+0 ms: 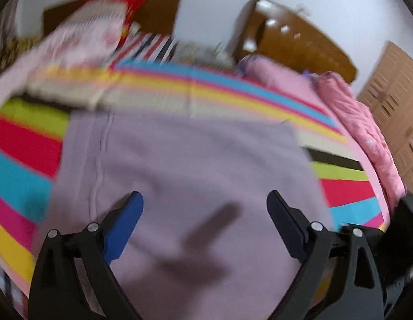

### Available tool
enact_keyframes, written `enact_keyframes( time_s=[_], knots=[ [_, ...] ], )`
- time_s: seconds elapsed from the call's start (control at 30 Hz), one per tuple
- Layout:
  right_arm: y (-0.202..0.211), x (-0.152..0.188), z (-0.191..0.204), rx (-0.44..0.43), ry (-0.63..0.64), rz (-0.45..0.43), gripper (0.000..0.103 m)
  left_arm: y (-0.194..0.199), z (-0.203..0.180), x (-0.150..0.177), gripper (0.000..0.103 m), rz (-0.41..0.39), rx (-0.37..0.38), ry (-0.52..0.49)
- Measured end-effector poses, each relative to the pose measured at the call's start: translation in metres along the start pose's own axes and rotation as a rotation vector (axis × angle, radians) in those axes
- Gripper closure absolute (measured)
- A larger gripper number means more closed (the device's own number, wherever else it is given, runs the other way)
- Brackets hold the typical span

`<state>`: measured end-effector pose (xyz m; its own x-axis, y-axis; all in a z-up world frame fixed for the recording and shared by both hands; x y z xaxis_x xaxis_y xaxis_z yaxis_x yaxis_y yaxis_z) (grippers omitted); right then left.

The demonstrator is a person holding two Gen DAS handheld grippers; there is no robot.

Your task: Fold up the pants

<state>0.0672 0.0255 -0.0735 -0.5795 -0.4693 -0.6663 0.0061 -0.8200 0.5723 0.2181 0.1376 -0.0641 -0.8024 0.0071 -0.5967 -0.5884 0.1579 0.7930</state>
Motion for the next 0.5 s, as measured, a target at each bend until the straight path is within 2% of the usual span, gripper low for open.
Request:
enact_keyframes(
  time_s=[0.07, 0.17, 0.33, 0.43, 0.5],
  knots=[
    [0.008, 0.006, 0.000, -0.078, -0.060, -0.026, 0.004, -0.002, 0.007, 0.015, 0.024, -0.016, -0.018, -0.026],
    [0.015, 0.008, -0.005, -0.131, -0.105, -0.066, 0.004, 0.002, 0.012, 0.029, 0.024, -0.030, -0.048, -0.055],
    [0.008, -0.002, -0.004, -0.084, -0.102, -0.075, 0.004, 0.004, 0.012, 0.037, 0.024, -0.063, -0.077, -0.080],
    [0.011, -0.021, 0.005, 0.009, -0.055, -0.066, 0.004, 0.008, 0.008, 0.044, 0.024, -0.083, -0.130, -0.128],
    [0.018, -0.028, 0.011, 0.050, -0.021, -0.110, 0.004, 0.011, 0.008, 0.047, 0.024, -0.100, -0.126, -0.121]
  ],
)
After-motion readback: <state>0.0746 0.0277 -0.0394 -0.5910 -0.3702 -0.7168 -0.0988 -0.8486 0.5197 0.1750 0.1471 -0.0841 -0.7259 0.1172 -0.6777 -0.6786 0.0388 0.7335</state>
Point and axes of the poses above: each gripper's, at about its wrist camera, not at the fingertips, and y roughly against the way its jaws point, z to its left, x to its underside, the point moved 9 cm from there along -y, roughly the way its jaws point, and after that the axes turned 10 degrees about -x, right-handed, at the moved point
